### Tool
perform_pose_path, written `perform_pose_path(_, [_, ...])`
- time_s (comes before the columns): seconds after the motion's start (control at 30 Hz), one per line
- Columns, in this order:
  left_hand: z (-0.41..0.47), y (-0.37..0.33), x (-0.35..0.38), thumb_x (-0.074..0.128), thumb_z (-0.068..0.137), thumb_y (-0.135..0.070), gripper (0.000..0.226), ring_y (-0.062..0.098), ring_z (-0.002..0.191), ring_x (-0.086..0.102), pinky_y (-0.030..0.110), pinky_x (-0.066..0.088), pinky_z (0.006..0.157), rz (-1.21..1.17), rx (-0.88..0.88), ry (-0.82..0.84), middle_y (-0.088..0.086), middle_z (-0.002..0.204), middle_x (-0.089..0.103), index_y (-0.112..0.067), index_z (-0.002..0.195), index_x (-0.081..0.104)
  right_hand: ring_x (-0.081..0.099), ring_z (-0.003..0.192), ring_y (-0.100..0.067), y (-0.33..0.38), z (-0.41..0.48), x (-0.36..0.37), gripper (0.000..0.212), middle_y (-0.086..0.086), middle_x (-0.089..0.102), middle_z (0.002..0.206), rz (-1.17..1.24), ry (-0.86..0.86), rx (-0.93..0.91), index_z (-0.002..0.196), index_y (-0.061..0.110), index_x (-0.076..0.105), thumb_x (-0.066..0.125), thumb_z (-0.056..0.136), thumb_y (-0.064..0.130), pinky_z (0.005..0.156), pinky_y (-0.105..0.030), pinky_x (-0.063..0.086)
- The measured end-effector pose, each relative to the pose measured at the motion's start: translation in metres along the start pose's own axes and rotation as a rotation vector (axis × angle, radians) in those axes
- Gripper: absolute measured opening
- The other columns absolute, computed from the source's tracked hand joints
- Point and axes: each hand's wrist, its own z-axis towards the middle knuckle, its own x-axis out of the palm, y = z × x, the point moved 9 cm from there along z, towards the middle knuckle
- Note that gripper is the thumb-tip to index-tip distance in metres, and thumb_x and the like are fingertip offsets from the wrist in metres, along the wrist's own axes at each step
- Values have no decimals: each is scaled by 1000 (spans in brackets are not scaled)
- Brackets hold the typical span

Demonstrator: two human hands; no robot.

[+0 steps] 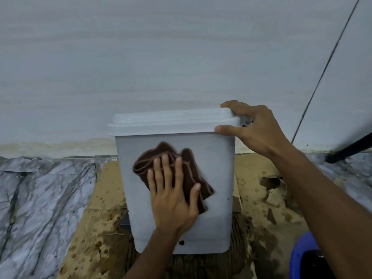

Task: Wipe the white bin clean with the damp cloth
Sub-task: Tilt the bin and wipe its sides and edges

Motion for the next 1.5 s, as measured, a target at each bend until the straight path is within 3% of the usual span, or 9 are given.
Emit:
perform_pose_path(0.13, [28,-41,1,37,102,-46,71,41,155,0,59,3,124,-34,16,21,20,168,5,-10,160,18,61,103,-3,0,1,0,48,15,68,115,-31,-10,8,111,29,72,87,67,40,75,-7,42])
perform_pose_path(0.27, [30,-92,11,45,102,-44,68,36,156,1,54,0,125,-3,283,88,16,168,6,-15,160,23,62,100,-8,-2,0,-2,48,14,68,111,-29,-15,26,109,32,71,85,65,43,77,-15,44])
perform_pose_path(0.4, [0,-82,18,51,100,-44,69,32,156,7,50,6,126,-26,455,129,12,169,8,-20,160,27,60,100,-4,-2,-1,-2,46,17,67,111,-8,-5,30,109,32,71,86,67,42,82,-19,45])
perform_pose_path(0.63, [16,-34,4,45,98,-48,74,38,156,3,53,2,125,-33,115,22,19,167,8,-12,159,23,61,109,-12,1,1,2,64,17,66,115,-79,43,24,115,39,67,78,55,57,91,-45,54])
perform_pose_path(0.83, [29,-107,16,48,102,-41,66,35,156,1,54,1,125,9,368,119,16,168,10,-14,159,28,61,100,-14,2,2,0,63,15,65,105,-143,36,21,113,39,65,73,53,56,85,-39,55])
perform_pose_path(0.97, [-9,-98,22,48,102,-41,62,32,156,9,51,8,126,14,618,193,12,167,18,-16,157,34,61,104,-11,1,1,-1,64,18,66,109,-121,31,41,114,40,66,74,52,55,89,-42,54])
perform_pose_path(1.13, [6,-50,6,49,98,-51,71,27,156,2,47,0,127,20,411,105,9,166,12,-20,158,28,61,106,-8,3,1,1,61,22,67,107,-120,21,48,109,43,67,74,50,54,90,-44,54])
perform_pose_path(1.27, [43,-89,2,50,100,-46,67,30,156,-1,50,-1,126,-9,345,60,17,165,19,-16,157,33,62,101,-13,2,3,1,61,17,67,103,-152,12,46,109,42,65,71,50,55,86,-44,55])
perform_pose_path(1.5, [-47,-75,34,39,104,-43,66,33,156,4,49,-1,126,82,667,212,12,169,3,-18,161,19,57,104,-13,-4,2,5,65,19,62,111,-181,5,16,113,45,59,73,50,53,86,-46,55])
